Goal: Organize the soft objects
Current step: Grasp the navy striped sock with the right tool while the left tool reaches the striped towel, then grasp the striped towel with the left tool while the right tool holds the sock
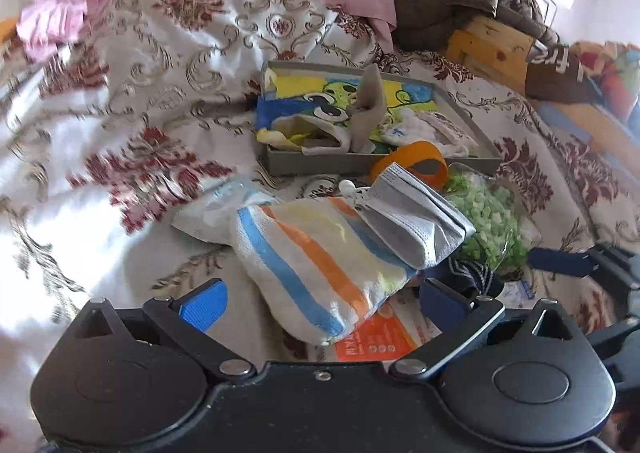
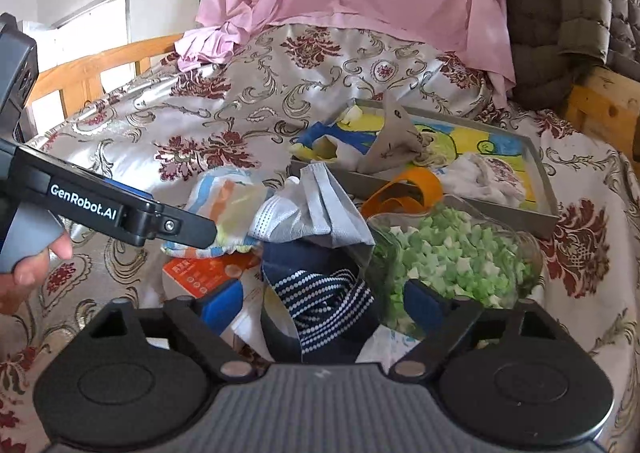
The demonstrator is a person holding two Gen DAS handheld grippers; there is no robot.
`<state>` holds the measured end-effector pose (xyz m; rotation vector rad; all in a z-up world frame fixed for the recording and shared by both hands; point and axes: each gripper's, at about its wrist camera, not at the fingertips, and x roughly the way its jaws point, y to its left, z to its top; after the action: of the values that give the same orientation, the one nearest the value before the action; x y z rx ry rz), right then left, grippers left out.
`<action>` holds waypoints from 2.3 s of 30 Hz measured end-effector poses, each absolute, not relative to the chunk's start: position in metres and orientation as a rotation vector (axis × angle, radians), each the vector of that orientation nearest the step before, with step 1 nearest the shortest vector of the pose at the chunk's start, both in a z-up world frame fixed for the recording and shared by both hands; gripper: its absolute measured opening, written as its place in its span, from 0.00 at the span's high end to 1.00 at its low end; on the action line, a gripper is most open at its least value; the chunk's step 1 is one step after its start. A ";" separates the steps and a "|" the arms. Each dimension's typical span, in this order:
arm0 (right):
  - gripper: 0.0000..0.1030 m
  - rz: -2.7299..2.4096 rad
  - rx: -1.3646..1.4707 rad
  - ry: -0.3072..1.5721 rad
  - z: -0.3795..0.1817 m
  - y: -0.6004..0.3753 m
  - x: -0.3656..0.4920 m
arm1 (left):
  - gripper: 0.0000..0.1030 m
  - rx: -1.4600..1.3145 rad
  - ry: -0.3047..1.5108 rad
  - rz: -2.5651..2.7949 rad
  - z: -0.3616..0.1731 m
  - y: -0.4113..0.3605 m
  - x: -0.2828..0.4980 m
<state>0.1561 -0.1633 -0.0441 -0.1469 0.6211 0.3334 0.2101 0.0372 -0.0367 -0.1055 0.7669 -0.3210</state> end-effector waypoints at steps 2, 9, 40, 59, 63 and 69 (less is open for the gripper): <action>0.20 0.337 -0.143 0.630 -0.047 -0.162 0.160 | 0.02 -0.125 0.778 -0.342 -0.042 0.037 0.215; 0.38 0.326 -0.151 0.644 -0.049 -0.160 0.162 | 0.17 -0.158 0.780 -0.377 -0.049 0.035 0.223; 0.98 0.058 -0.052 0.461 -0.021 -0.211 0.157 | 0.96 -0.246 0.701 -0.492 -0.021 0.027 0.194; 0.91 -0.032 0.046 0.534 -0.041 -0.233 0.180 | 0.81 -0.287 0.769 -0.222 -0.029 0.053 0.201; 0.83 0.000 0.041 0.565 -0.044 -0.227 0.180 | 0.70 -0.306 0.764 -0.249 -0.029 0.051 0.201; 0.56 0.062 0.039 0.580 -0.045 -0.219 0.179 | 0.52 -0.313 0.794 -0.290 -0.036 0.045 0.205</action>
<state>0.1788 -0.2193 -0.0447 0.0393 0.5803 0.0616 0.2051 0.0449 -0.0361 -0.3130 0.7938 -0.2900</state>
